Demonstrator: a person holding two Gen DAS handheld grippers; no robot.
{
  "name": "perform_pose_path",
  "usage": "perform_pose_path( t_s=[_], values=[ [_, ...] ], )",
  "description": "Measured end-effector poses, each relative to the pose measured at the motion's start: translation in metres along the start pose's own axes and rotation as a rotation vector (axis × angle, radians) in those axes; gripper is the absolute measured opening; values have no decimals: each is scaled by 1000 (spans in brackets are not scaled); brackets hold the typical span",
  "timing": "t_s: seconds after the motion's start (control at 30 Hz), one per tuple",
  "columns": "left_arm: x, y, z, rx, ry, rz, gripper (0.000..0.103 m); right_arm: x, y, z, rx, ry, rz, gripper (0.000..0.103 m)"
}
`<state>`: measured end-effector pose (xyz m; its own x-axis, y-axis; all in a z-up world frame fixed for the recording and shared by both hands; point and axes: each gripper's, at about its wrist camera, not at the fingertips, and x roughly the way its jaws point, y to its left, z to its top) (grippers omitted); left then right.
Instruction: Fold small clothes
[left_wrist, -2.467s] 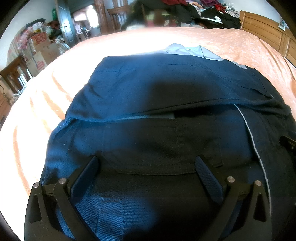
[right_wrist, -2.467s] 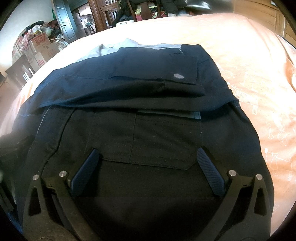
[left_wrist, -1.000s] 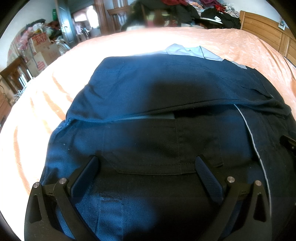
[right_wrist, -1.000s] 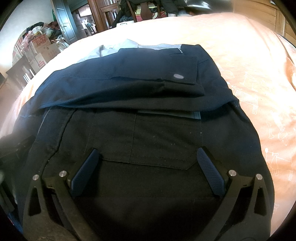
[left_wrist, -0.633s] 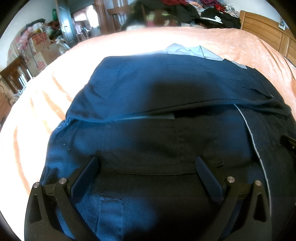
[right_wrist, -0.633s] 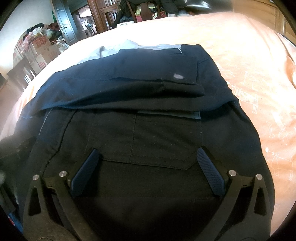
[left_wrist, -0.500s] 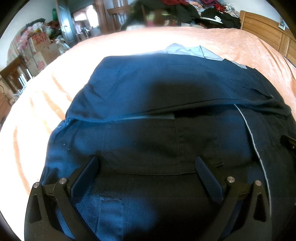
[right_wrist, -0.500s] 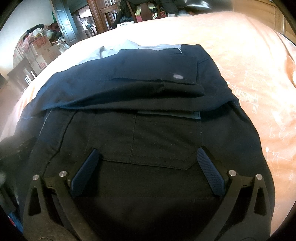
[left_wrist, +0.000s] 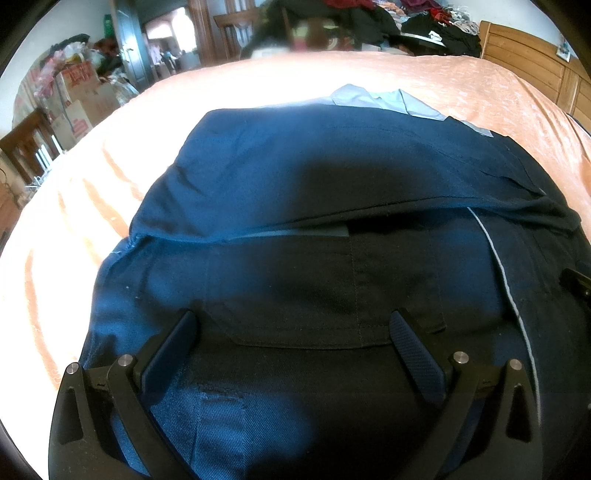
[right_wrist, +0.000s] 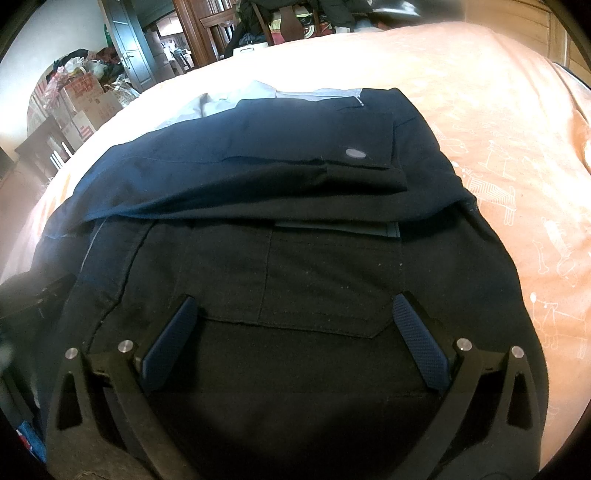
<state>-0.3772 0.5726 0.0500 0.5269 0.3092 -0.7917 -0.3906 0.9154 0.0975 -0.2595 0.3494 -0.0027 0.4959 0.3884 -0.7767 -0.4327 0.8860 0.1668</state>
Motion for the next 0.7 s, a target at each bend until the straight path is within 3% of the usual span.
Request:
perform_pose_path(
  t_s=[0.7],
  values=[
    [3,2,1,-1,6,-8,103,-2,-2,0,0,2,-4,103]
  ],
)
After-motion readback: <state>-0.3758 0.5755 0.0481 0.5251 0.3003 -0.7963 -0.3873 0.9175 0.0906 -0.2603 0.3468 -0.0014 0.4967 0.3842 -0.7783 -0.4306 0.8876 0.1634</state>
